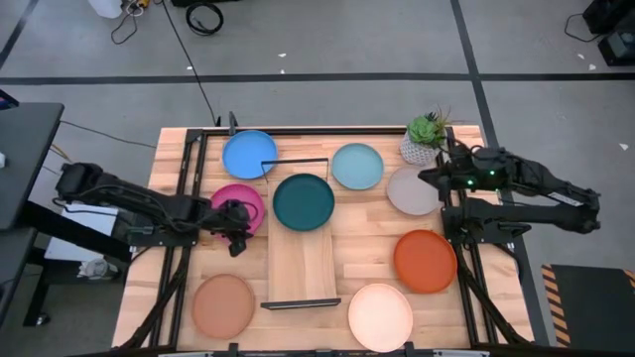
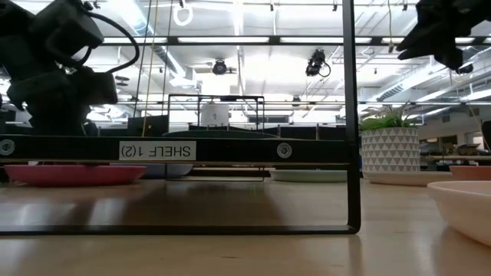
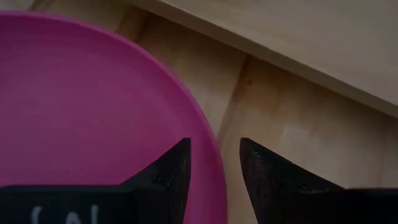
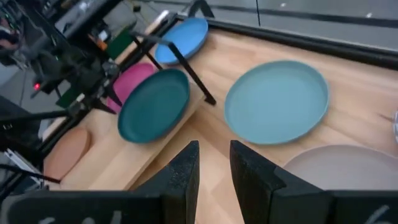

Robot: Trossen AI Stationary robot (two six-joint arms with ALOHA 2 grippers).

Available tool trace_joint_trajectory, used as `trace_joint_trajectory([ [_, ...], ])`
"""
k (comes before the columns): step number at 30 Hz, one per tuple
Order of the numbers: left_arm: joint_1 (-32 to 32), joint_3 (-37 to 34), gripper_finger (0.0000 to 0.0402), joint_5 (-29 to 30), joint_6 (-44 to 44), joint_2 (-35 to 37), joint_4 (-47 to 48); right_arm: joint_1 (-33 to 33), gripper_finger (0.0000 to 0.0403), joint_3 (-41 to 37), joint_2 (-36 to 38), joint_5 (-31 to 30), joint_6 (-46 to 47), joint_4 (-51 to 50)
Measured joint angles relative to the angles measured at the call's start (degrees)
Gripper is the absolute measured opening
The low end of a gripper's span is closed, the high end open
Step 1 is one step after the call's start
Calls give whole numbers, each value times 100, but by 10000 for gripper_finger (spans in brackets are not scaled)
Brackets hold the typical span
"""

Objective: Place and stack plates onto a shelf
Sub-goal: Stack the pink plate on the dark blue plate on the shelf

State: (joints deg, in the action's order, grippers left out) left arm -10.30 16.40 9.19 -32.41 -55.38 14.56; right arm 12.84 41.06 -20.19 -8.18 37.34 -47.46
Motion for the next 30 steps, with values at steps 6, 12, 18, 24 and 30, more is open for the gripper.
trace_joint_trajectory([
  [6, -159, 2, 143, 289, -25, -484, 48, 0, 95, 0, 183, -99, 2, 34],
  [12, -160, 43, 123, 418, 41, -765, -24, 0, 95, 0, 182, -79, 0, 212],
  [18, -159, 309, 26, 483, 242, -747, 243, 0, 95, 0, 180, -77, 2, 295],
  [24, -132, 1067, 24, -42, -84, -725, 1328, 0, 95, 0, 180, -74, 2, 299],
  [30, -86, 2284, 16, -1105, -758, -710, 3072, 0, 95, 1, 177, -70, 2, 310],
])
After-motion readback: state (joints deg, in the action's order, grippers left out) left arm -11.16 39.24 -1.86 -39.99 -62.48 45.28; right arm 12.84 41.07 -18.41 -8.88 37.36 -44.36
